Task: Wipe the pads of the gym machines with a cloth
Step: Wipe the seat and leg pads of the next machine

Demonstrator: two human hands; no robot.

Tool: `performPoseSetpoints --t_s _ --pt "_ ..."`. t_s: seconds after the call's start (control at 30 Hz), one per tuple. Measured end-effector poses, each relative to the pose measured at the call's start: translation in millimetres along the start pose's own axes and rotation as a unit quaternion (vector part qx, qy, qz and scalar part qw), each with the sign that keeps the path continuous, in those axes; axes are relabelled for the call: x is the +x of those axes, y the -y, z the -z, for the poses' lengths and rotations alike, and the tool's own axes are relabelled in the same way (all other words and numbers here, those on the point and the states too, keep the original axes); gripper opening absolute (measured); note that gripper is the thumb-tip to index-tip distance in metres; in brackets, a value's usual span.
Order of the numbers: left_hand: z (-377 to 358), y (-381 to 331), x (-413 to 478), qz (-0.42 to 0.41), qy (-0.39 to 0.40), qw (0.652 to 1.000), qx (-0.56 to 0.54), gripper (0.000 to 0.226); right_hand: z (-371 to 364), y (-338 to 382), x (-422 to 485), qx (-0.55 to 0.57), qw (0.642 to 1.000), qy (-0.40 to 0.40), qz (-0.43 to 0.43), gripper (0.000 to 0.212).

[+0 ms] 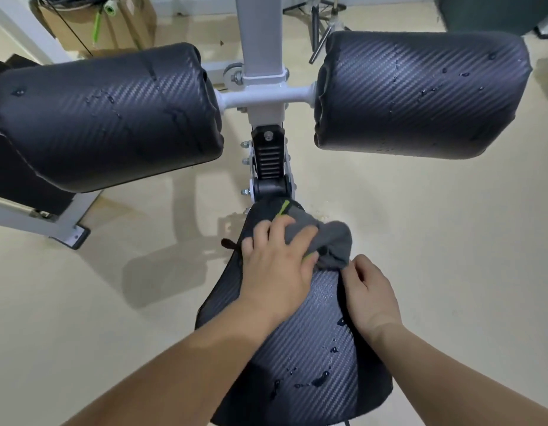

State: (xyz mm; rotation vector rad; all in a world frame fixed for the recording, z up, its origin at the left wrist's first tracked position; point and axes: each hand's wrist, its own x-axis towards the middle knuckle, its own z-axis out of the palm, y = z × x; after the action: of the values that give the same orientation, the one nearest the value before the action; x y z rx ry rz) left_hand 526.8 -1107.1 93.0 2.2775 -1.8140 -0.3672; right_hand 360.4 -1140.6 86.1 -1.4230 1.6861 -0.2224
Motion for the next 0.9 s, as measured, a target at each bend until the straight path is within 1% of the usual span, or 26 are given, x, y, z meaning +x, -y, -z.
performPoseSetpoints --t_s 0.07,0.13,0.2,0.23,0.27,0.3,0.33,0.37,0.4,0.43,0.47,0.5,0.57,0.6,0.63,0.67,0.7,0.77,0.8,0.83,0.87,0.9 --pt "9.3 10.1 -41.1 -0.081 0.022 0.996 -0.024 0.040 0.3 0.2 -1.8 0.016 1.000 0.002 -0.009 0.038" --pt "23.6 38.9 -55.5 -0.186 0.071 0.979 -0.041 0.041 0.1 1.7 -4.1 0.020 1.000 0.000 -0.009 0.038" --pt "33.1 72.2 -34.1 -0.296 0.116 0.948 0.001 0.044 0.7 4.0 -5.3 0.006 1.000 -0.005 -0.010 0.039" --pt "36.0 80.9 -16.6 -0.311 0.126 0.941 0.030 0.045 1.2 5.2 -5.5 0.002 1.000 -0.008 -0.011 0.039" --pt "34.6 83.3 1.7 -0.280 0.118 0.952 0.045 0.046 1.5 6.2 -5.2 0.003 1.000 -0.010 -0.012 0.039" --pt "28.8 77.8 15.5 -0.211 0.103 0.971 0.046 0.047 1.6 6.8 -5.1 0.006 1.000 -0.010 -0.014 0.039" --pt "22.0 64.1 21.1 -0.116 0.081 0.990 0.026 0.046 1.5 7.4 -4.8 0.009 1.000 -0.009 -0.015 0.039" --pt "15.4 44.9 17.7 -0.023 0.055 0.998 0.001 0.045 0.9 7.4 -5.1 0.012 1.000 -0.009 -0.016 0.040" --pt "9.2 23.8 6.0 0.033 0.032 0.999 -0.019 0.043 0.3 6.6 -5.5 0.017 1.000 -0.010 -0.018 0.040" --pt "5.1 5.3 -9.6 0.039 0.020 0.999 -0.024 0.041 0.9 5.3 -5.3 0.027 0.999 -0.011 -0.021 0.040" --pt "3.9 -4.1 -28.5 0.007 0.020 0.999 -0.025 0.040 0.3 4.3 -5.6 0.039 0.999 -0.009 -0.025 0.040" --pt "5.8 -1.8 -43.7 -0.048 0.029 0.998 -0.031 0.040 -1.5 4.1 -6.3 0.050 0.998 -0.005 -0.029 0.040" --pt "14.2 23.5 -36.2 -0.180 0.065 0.980 -0.054 0.042 0.6 2.5 -5.2 0.064 0.997 -0.006 -0.034 0.039" --pt "19.4 38.1 -18.9 -0.236 0.086 0.967 -0.036 0.044 1.4 2.0 -4.9 0.065 0.997 -0.008 -0.033 0.039" --pt "22.1 48.2 1.6 -0.273 0.100 0.957 -0.002 0.046 2.1 1.9 -4.8 0.061 0.998 -0.010 -0.030 0.039" --pt "22.8 52.9 22.4 -0.274 0.106 0.956 0.029 0.047 2.0 1.8 -4.4 0.055 0.998 -0.013 -0.028 0.040" --pt "20.7 51.4 40.5 -0.235 0.101 0.966 0.041 0.048 1.5 2.4 -4.2 0.046 0.998 -0.014 -0.026 0.040" --pt "11.7 34.6 73.6 -0.093 0.084 0.992 0.035 0.047 1.1 3.8 -4.0 0.039 0.999 -0.021 -0.020 0.041" --pt "6.8 20.7 86.5 -0.031 0.076 0.996 0.043 0.045 1.0 4.2 -3.7 0.044 0.999 -0.022 -0.018 0.041" --pt "4.4 5.3 95.7 0.005 0.076 0.995 0.064 0.043 0.5 5.1 -2.9 0.047 0.999 -0.021 -0.017 0.041" --pt "3.7 -10.8 98.9 0.006 0.087 0.992 0.093 0.041 0.0 4.3 -2.1 0.048 0.998 -0.020 -0.019 0.042" --pt "2.3 -26.2 95.1 -0.024 0.102 0.987 0.119 0.039 0.7 3.1 -1.8 0.050 0.998 -0.020 -0.020 0.042"
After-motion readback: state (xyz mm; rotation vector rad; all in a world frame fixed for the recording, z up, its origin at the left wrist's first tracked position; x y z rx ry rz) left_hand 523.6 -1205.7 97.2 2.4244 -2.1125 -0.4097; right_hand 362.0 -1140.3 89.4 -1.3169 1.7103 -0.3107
